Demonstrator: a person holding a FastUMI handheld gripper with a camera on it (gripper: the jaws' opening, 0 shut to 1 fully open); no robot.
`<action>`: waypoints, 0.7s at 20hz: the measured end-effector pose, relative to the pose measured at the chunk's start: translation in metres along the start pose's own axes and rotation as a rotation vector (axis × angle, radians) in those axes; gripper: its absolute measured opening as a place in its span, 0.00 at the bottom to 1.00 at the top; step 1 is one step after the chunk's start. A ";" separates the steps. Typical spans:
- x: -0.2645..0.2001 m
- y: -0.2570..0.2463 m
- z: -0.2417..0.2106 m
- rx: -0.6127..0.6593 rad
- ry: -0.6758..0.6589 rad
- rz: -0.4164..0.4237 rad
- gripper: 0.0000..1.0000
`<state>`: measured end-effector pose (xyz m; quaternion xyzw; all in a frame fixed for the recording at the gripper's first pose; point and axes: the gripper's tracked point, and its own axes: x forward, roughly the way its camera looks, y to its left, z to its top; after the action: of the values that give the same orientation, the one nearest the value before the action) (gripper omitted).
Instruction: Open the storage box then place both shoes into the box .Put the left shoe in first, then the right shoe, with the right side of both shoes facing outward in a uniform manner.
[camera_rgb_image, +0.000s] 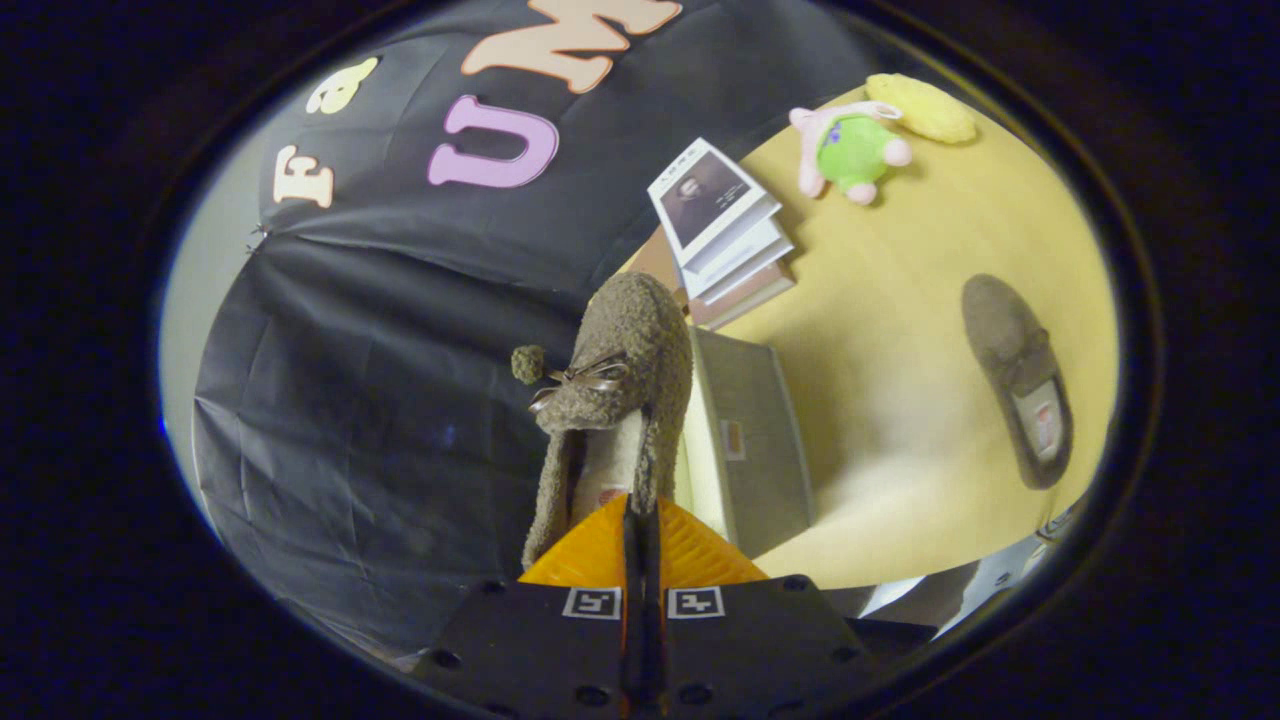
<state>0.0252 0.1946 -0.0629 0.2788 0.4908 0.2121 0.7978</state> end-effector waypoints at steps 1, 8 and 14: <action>0.016 0.003 -0.006 -0.001 0.016 -0.007 0.03; 0.128 -0.012 -0.050 0.004 0.111 -0.121 0.03; 0.182 -0.034 -0.062 -0.050 0.120 -0.250 0.03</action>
<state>0.0494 0.2957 -0.2287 0.1822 0.5631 0.1397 0.7938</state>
